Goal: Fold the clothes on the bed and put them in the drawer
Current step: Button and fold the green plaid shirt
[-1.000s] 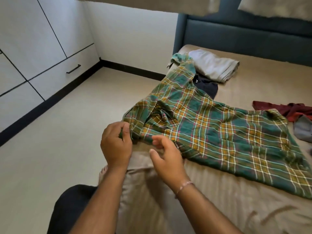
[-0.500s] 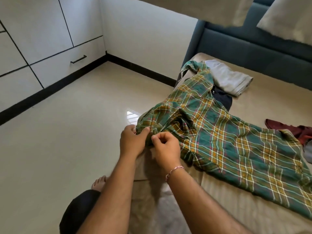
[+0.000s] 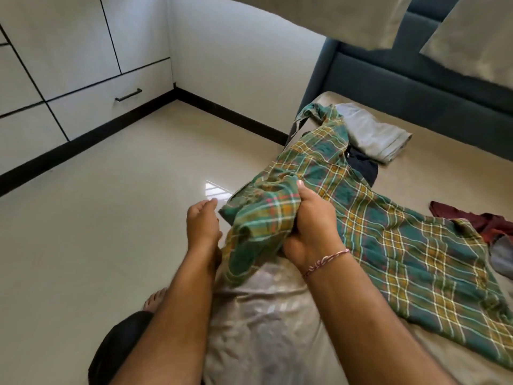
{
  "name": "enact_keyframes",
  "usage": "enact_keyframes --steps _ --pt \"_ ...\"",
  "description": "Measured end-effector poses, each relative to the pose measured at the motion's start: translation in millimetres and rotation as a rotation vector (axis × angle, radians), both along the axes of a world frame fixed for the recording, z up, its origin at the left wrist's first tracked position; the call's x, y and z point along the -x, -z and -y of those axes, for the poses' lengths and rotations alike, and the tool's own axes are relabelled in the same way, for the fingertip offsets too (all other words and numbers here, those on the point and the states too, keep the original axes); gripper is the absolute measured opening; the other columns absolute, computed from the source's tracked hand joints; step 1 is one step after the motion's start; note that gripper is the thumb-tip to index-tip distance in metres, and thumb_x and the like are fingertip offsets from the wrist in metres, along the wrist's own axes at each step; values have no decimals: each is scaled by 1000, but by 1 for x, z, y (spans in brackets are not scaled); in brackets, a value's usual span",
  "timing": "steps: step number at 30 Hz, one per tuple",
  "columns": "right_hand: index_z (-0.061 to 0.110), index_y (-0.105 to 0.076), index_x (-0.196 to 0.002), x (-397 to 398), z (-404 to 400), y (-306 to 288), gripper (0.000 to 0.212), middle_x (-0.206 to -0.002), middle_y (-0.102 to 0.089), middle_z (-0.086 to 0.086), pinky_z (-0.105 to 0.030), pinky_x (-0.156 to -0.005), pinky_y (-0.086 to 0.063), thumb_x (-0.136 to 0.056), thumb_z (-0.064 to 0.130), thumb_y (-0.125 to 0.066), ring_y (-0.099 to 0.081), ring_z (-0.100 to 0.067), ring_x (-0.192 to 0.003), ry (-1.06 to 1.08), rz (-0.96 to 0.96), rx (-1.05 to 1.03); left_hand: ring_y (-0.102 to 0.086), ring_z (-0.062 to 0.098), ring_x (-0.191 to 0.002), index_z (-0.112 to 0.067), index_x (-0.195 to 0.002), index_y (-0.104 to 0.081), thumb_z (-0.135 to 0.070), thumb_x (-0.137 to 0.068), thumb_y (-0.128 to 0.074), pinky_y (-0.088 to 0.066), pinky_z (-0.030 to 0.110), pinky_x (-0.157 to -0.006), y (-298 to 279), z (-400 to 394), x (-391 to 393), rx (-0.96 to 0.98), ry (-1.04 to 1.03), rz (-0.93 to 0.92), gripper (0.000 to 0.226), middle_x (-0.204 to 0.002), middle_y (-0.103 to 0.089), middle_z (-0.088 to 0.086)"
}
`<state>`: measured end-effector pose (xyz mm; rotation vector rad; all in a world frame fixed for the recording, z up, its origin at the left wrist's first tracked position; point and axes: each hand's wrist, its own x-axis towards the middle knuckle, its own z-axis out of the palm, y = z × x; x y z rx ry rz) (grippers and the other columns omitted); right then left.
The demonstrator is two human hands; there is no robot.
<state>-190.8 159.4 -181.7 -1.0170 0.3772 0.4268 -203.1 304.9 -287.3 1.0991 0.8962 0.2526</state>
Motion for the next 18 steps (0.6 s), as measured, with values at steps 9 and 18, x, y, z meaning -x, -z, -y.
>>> enact_keyframes --steps 9,18 --pt "9 -70 -114 6 128 -31 25 -108 -71 -18 -45 -80 -62 -91 19 -72 -71 -31 -87 -324 202 309 -69 26 -75 -25 -93 -72 7 -81 -66 -62 48 -74 19 14 -9 -266 151 89 34 -97 -76 14" --pt "31 -58 -128 -5 314 13 49 -123 -64 7 -35 -83 -59 -89 59 -66 -65 -12 -102 -459 360 1671 -65 32 -102 -24 -114 -71 -10 -78 -72 -55 43 -97 33 22 -10 -726 149 -56 39 -119 -69 12"
